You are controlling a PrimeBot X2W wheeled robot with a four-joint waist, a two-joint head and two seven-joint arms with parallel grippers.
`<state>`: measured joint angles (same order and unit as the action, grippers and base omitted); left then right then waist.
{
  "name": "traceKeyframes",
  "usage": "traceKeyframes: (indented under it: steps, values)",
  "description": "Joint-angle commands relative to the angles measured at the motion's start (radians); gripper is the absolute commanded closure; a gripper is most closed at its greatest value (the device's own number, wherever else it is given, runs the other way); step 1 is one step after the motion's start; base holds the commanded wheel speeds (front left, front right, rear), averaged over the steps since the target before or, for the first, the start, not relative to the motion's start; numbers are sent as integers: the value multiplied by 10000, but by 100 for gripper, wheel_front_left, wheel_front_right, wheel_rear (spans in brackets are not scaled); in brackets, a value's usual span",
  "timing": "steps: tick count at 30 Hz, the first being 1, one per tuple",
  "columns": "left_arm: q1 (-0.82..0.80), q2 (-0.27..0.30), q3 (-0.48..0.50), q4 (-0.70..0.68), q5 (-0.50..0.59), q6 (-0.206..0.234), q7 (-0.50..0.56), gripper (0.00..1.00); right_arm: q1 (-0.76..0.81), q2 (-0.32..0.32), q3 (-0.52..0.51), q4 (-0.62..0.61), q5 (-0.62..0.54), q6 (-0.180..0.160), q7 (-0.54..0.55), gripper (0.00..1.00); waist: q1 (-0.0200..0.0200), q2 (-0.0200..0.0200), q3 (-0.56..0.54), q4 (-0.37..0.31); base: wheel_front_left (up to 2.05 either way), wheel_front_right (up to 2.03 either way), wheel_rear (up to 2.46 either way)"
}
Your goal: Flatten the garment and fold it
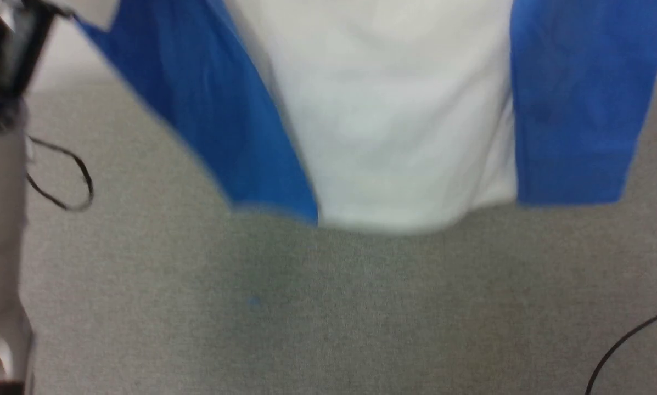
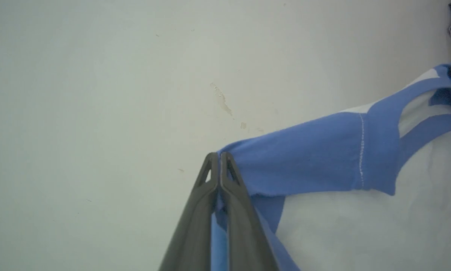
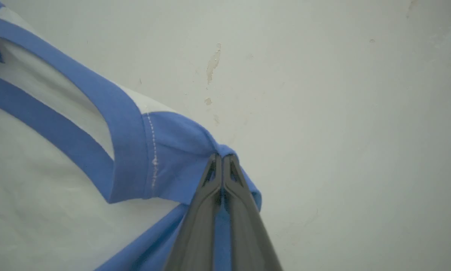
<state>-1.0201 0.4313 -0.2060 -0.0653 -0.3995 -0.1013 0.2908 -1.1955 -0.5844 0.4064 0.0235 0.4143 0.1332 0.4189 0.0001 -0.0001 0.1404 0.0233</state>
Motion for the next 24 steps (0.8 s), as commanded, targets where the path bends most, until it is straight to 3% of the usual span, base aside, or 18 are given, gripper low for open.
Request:
traceKeyframes:
  steps: [1,9,14,19,24]
  values:
    - [-608,148,23,419,-48,-73,-79,100,-699,2,203,538,-172,-25,-326,100,-1,1,1370,-153,0,0,0]
    - [-3369,275,-368,2985,139,-228,-816,100,-3653,569,1285,3494,-1154,-25,-2251,100,-1,1,3421,-459,0,0,0]
    - [-5144,78,-620,4668,398,-257,-1885,100,-5076,1381,1191,5403,-1769,-25,-3577,100,-1,1,4344,-590,0,0,0]
    - [-5759,-138,-1081,6015,873,-269,-3364,100,-5213,2242,1297,6697,-1930,-25,-4573,100,-1,1,4587,-589,0,0,0]
    - [-5093,-473,-1822,6845,709,-287,-4205,100,-4375,2675,1829,7374,-1612,-25,-5124,100,-1,1,4398,-377,0,0,0]
